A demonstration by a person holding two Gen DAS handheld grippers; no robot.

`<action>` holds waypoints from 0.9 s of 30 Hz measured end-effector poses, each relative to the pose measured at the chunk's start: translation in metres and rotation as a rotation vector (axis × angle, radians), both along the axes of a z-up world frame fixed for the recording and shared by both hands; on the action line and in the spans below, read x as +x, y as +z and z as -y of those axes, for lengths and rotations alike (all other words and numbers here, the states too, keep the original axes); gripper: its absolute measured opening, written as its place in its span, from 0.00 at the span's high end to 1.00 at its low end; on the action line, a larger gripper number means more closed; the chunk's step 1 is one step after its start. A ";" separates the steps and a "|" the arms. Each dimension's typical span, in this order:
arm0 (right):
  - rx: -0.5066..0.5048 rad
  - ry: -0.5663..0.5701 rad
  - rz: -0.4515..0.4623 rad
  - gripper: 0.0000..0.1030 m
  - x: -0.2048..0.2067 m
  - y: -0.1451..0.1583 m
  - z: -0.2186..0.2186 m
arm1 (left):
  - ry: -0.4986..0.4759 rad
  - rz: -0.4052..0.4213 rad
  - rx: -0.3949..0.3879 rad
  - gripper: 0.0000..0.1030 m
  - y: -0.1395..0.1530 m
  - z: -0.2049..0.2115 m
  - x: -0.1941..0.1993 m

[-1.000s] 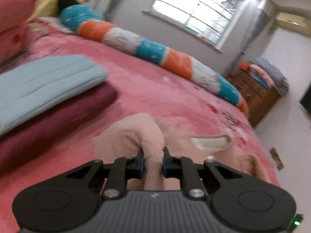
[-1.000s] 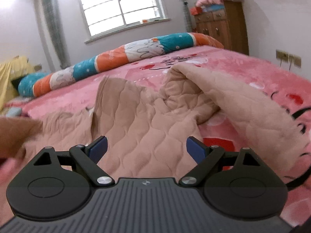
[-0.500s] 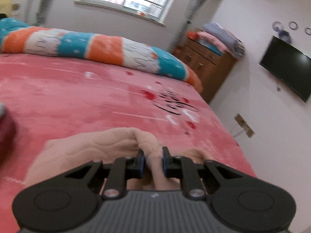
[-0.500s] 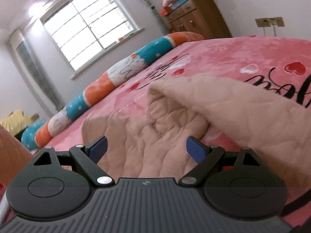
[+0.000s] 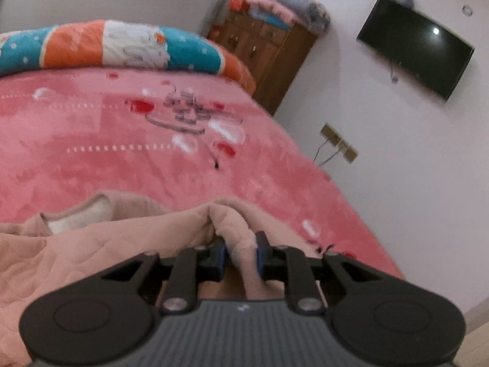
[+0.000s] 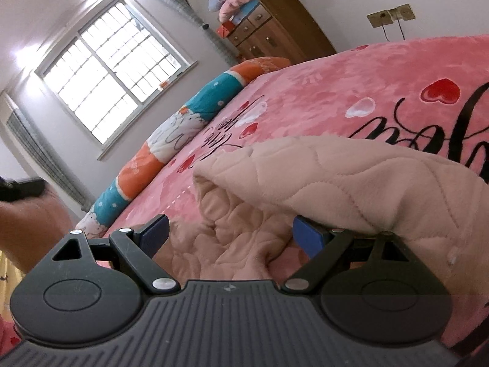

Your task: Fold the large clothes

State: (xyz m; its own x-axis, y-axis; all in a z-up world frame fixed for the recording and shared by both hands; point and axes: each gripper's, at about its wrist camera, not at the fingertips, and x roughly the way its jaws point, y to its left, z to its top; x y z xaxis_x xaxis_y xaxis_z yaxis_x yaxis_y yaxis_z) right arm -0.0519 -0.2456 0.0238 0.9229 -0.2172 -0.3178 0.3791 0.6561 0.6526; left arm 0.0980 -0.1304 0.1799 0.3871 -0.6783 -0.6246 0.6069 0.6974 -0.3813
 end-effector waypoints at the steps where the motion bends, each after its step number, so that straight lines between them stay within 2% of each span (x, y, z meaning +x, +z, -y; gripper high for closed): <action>1: 0.000 -0.004 -0.004 0.00 0.000 0.000 0.000 | 0.002 0.000 0.012 0.82 -0.009 0.002 0.002; 3: -0.002 -0.007 -0.010 0.00 0.001 0.000 0.000 | 0.005 0.004 0.026 0.79 -0.022 0.004 0.006; 6: -0.007 -0.003 -0.016 0.00 -0.001 0.001 0.000 | 0.018 -0.006 0.003 0.60 -0.030 -0.002 0.011; 8: -0.009 0.007 -0.024 0.00 -0.001 0.000 0.001 | 0.020 -0.007 -0.013 0.54 -0.028 -0.007 0.010; 10: -0.011 0.021 -0.028 0.00 -0.001 -0.001 0.002 | 0.032 0.038 0.010 0.32 -0.022 -0.011 0.007; 11: -0.012 0.029 -0.028 0.00 0.000 -0.001 0.002 | 0.036 0.072 0.019 0.30 -0.017 -0.016 0.005; 16: -0.013 0.056 -0.036 0.00 0.007 -0.003 0.003 | 0.092 0.202 0.081 0.22 -0.001 -0.062 -0.011; 19: -0.021 0.052 -0.046 0.00 0.007 -0.003 0.003 | 0.147 0.230 0.129 0.22 -0.007 -0.098 -0.024; 22: -0.025 0.053 -0.036 0.00 0.006 -0.001 0.002 | 0.208 0.194 0.169 0.22 -0.033 -0.131 -0.037; 27: -0.050 0.065 -0.063 0.00 0.008 -0.002 -0.003 | 0.263 0.054 0.164 0.25 -0.092 -0.167 -0.050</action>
State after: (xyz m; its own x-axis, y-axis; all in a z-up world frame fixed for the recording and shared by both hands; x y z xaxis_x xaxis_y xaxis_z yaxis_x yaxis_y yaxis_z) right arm -0.0442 -0.2429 0.0214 0.9141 -0.1747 -0.3659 0.3741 0.7116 0.5947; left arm 0.0480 0.0364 0.0882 0.5714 -0.4423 -0.6913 0.4139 0.8827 -0.2227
